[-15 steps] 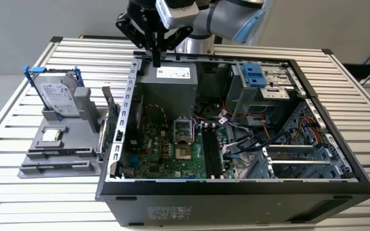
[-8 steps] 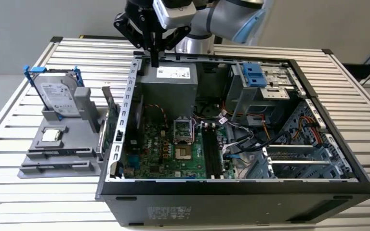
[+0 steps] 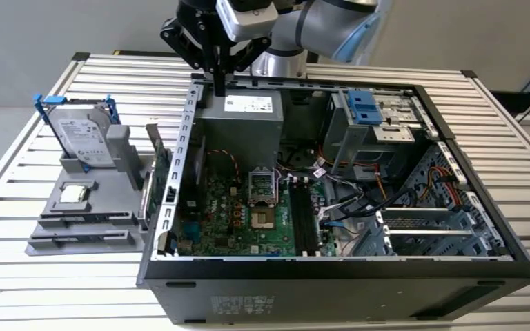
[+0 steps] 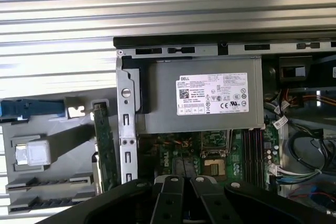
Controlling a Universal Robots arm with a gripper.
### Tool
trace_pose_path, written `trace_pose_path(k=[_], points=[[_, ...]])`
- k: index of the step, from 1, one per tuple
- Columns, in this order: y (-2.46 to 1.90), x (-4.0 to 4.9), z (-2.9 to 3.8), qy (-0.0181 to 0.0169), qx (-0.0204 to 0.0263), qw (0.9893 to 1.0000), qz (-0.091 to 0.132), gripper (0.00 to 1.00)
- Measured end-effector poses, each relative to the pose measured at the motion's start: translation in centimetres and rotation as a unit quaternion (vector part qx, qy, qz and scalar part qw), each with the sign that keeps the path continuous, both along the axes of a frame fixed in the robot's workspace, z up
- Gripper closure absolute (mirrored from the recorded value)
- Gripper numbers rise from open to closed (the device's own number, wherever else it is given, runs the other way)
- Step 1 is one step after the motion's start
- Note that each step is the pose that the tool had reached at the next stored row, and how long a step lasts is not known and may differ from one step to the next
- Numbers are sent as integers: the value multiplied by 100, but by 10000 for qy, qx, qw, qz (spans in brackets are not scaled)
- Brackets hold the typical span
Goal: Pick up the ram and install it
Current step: 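Reach for the ram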
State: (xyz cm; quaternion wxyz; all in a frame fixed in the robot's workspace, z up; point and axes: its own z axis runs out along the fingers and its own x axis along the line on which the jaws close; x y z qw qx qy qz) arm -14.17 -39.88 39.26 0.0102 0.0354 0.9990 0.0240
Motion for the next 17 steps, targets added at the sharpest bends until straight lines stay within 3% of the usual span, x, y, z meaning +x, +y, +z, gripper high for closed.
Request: trace_pose_path(k=[17], points=[[0,-44,0,0,0,10000,1,100]])
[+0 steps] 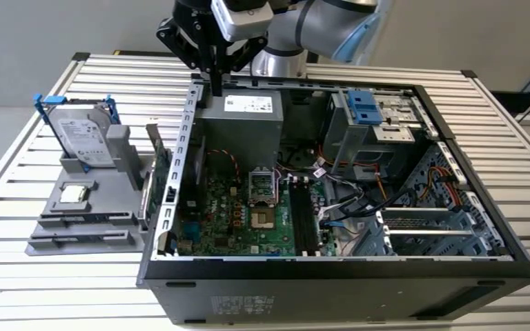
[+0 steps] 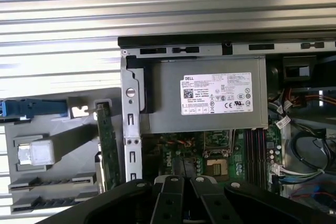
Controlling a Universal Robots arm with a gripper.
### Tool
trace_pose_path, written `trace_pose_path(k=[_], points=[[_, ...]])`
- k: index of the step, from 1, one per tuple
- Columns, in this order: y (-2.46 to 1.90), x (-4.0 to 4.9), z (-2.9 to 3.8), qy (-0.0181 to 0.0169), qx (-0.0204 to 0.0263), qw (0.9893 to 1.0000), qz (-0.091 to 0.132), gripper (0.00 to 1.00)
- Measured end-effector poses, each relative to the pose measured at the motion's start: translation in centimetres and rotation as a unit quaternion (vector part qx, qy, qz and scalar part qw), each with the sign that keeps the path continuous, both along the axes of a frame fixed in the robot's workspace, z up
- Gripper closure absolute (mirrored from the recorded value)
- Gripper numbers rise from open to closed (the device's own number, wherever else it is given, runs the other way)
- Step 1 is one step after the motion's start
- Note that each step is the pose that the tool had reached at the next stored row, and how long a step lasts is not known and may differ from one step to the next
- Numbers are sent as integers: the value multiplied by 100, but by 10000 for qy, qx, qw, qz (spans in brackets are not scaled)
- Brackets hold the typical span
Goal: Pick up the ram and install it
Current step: 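Reach for the ram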
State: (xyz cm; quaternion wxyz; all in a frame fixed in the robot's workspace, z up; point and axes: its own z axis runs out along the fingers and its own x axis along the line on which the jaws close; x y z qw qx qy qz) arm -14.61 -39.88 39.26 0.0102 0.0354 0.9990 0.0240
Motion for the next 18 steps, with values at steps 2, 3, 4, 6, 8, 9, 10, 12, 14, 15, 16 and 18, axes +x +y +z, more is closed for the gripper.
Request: trace_pose_path(k=[2,3,4,6,8,9,10,12,14,15,16,18], points=[[0,-5,0,0,0,10000,0,100],[0,-7,0,0,0,10000,0,100],[0,-11,0,0,0,10000,-1,100],[0,-20,0,0,0,10000,0,100],[0,-32,0,0,0,10000,0,100],[0,-39,0,0,0,10000,0,100],[0,-48,0,0,0,10000,-1,100],[0,-65,0,0,0,10000,0,100],[0,-82,0,0,0,10000,0,100],[0,-91,0,0,0,10000,0,100],[0,-99,0,0,0,10000,0,100],[0,-113,0,0,0,10000,0,100]])
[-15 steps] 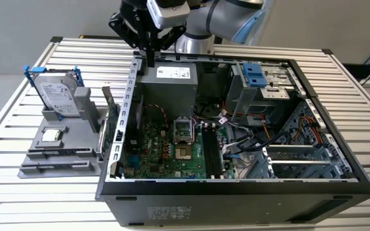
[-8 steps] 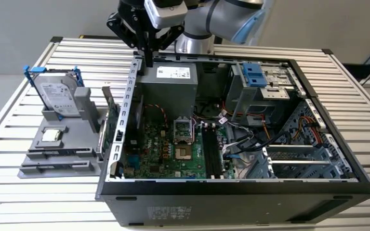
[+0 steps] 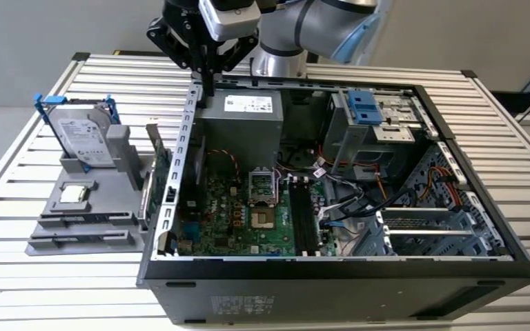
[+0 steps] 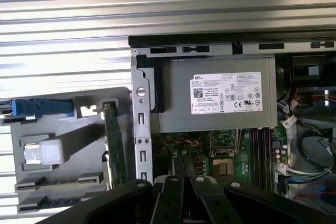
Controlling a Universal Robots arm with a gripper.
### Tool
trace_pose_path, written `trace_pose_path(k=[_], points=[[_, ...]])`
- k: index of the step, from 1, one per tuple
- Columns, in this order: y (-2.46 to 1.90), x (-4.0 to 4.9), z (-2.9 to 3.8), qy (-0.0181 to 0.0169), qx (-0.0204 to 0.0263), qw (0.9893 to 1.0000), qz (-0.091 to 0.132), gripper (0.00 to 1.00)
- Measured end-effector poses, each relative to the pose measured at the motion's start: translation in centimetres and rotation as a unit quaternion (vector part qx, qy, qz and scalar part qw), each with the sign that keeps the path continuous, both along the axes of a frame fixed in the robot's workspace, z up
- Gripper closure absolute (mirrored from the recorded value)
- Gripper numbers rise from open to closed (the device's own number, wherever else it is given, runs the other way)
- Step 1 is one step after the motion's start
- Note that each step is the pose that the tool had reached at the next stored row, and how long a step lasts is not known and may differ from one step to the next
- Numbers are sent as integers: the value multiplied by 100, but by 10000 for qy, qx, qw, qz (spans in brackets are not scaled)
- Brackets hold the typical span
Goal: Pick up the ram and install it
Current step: 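Reach for the ram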
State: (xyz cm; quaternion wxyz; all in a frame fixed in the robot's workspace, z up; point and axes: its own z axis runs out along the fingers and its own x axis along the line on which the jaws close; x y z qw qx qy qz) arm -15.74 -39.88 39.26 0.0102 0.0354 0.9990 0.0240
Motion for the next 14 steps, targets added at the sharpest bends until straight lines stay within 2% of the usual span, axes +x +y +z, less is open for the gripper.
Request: trace_pose_path(k=[14], points=[[0,-92,0,0,0,10000,0,100]])
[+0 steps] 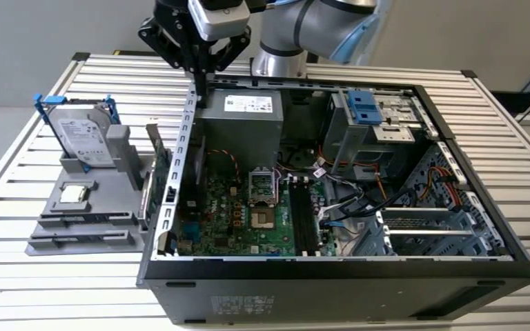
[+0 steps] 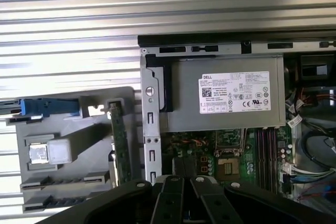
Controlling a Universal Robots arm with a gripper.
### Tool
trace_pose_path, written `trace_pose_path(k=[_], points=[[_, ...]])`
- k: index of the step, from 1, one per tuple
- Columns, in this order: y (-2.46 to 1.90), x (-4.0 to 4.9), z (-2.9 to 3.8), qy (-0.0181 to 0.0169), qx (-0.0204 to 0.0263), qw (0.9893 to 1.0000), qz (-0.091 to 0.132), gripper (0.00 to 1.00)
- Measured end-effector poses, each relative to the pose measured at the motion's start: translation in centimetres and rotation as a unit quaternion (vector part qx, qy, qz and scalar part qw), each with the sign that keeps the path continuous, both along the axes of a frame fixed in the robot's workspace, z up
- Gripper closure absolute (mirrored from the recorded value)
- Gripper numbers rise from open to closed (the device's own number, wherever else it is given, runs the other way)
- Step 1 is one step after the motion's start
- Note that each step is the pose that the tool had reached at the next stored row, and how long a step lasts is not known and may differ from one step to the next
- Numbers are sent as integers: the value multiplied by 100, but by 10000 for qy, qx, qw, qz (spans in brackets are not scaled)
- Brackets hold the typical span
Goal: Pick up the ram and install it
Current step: 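Reach for the ram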
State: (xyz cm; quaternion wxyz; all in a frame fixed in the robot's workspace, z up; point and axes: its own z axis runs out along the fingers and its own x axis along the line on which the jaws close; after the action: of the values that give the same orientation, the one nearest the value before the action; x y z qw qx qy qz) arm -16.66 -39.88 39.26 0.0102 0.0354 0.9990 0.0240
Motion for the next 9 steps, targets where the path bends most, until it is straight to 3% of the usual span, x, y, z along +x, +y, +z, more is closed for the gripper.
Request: trace_pose_path(k=[9], points=[[0,-51,0,0,0,10000,0,100]])
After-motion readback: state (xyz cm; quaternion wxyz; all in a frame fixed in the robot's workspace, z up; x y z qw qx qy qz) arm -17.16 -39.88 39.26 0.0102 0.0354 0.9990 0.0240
